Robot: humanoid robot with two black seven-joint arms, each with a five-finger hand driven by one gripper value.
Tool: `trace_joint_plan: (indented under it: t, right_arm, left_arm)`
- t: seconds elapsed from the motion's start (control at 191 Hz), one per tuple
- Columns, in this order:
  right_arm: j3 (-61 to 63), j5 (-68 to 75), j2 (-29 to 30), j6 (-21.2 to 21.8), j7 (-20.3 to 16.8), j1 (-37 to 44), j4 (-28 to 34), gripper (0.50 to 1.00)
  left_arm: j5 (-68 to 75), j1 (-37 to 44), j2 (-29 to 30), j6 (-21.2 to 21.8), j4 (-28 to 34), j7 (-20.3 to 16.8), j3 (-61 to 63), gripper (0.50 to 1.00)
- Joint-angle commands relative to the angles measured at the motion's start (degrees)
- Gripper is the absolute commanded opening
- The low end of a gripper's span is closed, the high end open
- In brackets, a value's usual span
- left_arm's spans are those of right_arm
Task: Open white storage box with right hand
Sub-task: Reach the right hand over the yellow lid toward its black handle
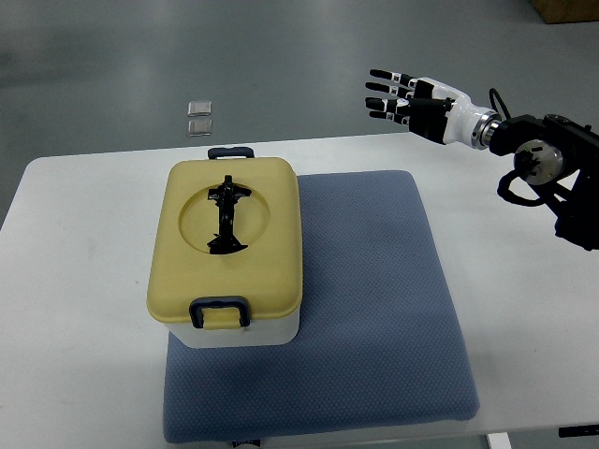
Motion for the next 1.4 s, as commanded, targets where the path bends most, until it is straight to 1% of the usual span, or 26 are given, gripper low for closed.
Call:
trace_joint_plan:
  t: [0.0,0.089,0.178,0.351,0.576,0.702,0.796,0.969,1.131,1.262,1.393]
  right_arm:
    - [0.08,-5.95,-0.92,0.36,2.73,0.34,0.04,0.93]
    - [0.43,-12.1,-1.1,0.28,5.01,1.48,0.39,0.93]
    - [0.43,-17.28,-2.5,0.1,6.41,2.01,3.46,0.928]
    - [0.43,-28.97,-3.91,0.01,8.0,4.38,9.96,0.928]
    - [0.52,-46.91,-4.26,0.28,8.35,8.34,15.86,0.928]
    - [0.52,-55.78,-4.26,0.36,9.76,9.65,20.25,0.928]
    - [0.43,-61.58,-4.26,0.36,11.51,10.36,24.02,0.928]
    - [-0.09,-68.35,-4.09,0.89,13.89,11.32,29.83,0.928]
    - [-0.18,-74.85,-3.65,3.53,15.38,11.94,33.52,0.928]
    - [-0.36,-78.19,-3.3,5.02,15.38,13.7,34.75,0.928]
    - [-2.82,-79.95,-1.8,5.11,15.38,17.03,34.75,0.928]
  left_arm:
    - [-0.01,0.0,0.0,0.0,0.01,0.01,0.0,1.0]
    - [-0.01,0.0,0.0,0.0,0.01,0.01,0.0,1.0]
    - [-0.01,0.0,0.0,0.0,0.01,0.01,0.0,1.0]
    - [-0.01,0.0,0.0,0.0,0.01,0.01,0.0,1.0]
    - [-0.01,0.0,0.0,0.0,0.01,0.01,0.0,1.0]
    - [-0.01,0.0,0.0,0.0,0.01,0.01,0.0,1.0]
    - [-0.01,0.0,0.0,0.0,0.01,0.01,0.0,1.0]
    - [-0.01,0.0,0.0,0.0,0.01,0.01,0.0,1.0]
    - [-0.01,0.0,0.0,0.0,0.01,0.01,0.0,1.0]
    - [-0.01,0.0,0.0,0.0,0.01,0.01,0.0,1.0]
    - [-0.01,0.0,0.0,0.0,0.01,0.01,0.0,1.0]
